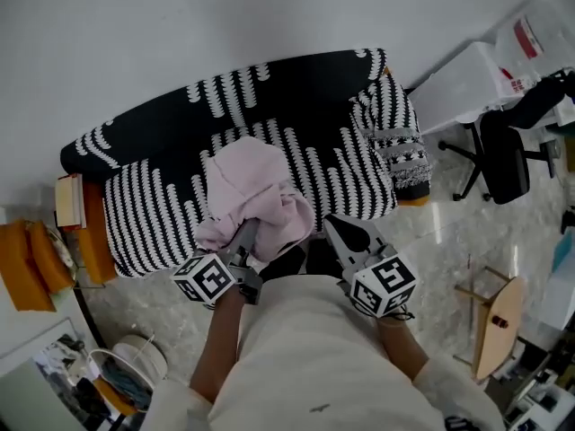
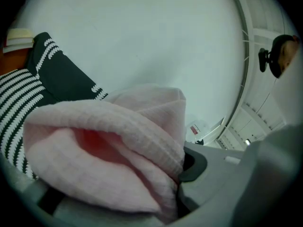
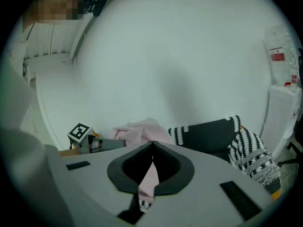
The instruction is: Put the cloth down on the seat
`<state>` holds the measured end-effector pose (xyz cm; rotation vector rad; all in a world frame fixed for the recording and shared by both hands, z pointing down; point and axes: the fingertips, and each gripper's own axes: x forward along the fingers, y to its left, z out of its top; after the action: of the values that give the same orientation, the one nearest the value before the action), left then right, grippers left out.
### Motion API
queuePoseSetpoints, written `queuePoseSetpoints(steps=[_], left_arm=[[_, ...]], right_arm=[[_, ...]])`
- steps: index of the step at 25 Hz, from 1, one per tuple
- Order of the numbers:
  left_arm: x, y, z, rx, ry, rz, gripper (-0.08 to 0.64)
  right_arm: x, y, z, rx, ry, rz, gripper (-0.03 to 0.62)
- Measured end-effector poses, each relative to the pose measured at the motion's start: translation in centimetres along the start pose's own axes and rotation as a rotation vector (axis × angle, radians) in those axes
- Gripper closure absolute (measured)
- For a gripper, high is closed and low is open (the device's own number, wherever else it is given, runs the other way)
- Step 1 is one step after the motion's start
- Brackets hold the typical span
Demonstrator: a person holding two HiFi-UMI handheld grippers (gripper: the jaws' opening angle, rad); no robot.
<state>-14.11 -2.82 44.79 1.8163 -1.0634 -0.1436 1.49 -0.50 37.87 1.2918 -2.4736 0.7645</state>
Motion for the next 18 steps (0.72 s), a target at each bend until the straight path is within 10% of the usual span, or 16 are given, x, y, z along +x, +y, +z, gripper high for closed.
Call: queuePoseSetpoints(steps=[18], left_arm=[[5.9,3.6,-2.4,0.054,0.134,-0.066,0.379]], right_arm=[[2.0,-0.8,-1.1,0.033,0.041,-0.033,0.584]])
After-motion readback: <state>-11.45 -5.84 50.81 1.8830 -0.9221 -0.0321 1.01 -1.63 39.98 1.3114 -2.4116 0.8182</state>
